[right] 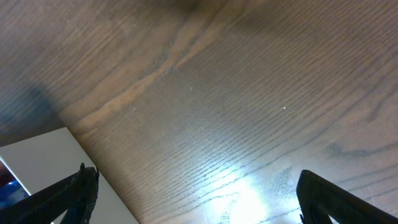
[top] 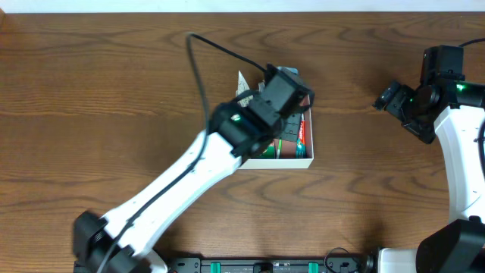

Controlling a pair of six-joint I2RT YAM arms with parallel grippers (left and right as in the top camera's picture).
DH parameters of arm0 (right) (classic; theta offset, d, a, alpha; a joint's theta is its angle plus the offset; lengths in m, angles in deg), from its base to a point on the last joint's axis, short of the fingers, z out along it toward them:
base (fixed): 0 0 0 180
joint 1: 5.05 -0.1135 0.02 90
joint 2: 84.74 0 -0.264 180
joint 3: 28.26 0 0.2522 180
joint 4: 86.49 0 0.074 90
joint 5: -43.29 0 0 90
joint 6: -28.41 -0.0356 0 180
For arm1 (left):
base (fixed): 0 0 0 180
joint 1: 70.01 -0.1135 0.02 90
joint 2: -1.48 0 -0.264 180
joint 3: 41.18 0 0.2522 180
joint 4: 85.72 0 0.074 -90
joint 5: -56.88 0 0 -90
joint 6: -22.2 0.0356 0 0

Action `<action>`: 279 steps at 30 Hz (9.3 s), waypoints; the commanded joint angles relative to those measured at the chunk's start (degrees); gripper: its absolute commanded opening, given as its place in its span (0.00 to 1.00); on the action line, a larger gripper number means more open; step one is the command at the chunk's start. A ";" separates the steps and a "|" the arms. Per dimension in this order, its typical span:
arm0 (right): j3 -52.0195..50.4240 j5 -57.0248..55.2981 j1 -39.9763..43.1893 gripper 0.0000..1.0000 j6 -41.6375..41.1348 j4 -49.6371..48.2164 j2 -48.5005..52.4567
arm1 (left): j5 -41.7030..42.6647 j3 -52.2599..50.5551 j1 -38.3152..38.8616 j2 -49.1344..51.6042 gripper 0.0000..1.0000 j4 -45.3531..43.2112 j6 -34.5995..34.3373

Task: Pack container

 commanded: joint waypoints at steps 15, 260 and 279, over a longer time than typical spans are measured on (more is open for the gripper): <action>0.20 -0.07 0.31 0.99 0.83 0.09 0.22 | -2.54 0.76 2.58 17.79 0.06 -7.17 -4.83; -77.31 5.73 -10.05 0.99 30.18 -55.67 -85.61 | 3.50 -87.69 -52.17 -94.55 0.98 -37.94 25.22; -77.31 5.70 -10.05 0.99 30.18 -55.67 -85.48 | 3.50 -87.69 -52.17 -94.55 0.98 -37.94 25.22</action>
